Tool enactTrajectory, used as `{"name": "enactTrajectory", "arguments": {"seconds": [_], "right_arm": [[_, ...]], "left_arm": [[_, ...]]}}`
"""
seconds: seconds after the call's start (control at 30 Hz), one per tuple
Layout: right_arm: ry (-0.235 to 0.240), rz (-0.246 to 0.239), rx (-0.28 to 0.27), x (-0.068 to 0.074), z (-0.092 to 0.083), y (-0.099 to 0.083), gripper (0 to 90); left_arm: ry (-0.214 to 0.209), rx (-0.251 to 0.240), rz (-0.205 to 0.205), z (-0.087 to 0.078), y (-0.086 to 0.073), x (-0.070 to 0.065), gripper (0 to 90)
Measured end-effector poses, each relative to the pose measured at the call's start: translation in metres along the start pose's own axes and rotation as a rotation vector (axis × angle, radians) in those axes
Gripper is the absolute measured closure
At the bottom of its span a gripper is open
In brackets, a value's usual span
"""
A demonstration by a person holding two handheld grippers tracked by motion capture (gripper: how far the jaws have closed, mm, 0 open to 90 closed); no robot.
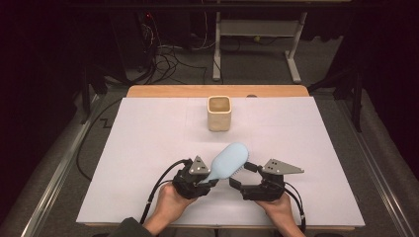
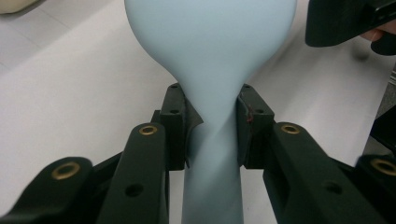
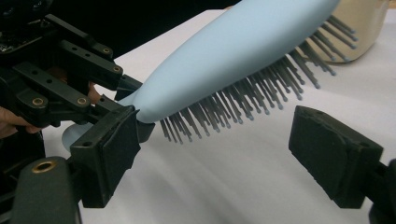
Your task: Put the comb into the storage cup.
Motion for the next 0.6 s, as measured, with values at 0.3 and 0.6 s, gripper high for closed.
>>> {"name": "enactTrajectory", "arguments": {"seconds": [0.3,0.6], "right_arm": [[0.018,0.030,0.002,0.001,0.008,0.003,16.6],[0.028,0.055,-0.005,0.002,0.017,0.007,15.8]], "left_arm": [[-0.002,0.001,0.012,0.002,0.001,-0.005,68.9],[-0.001,-0.005,0.018,0.003,0.002,-0.008,68.9]]}}
Point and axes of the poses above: each handheld gripper's, and its own axes: z roughly forward along the jaws, y roughly out of its top, x roughly to its left, the point moved 2 cm from there along z, roughly forward along the jaws, and after that the axes turned 11 degrees about -z, right-handed, at the moved point
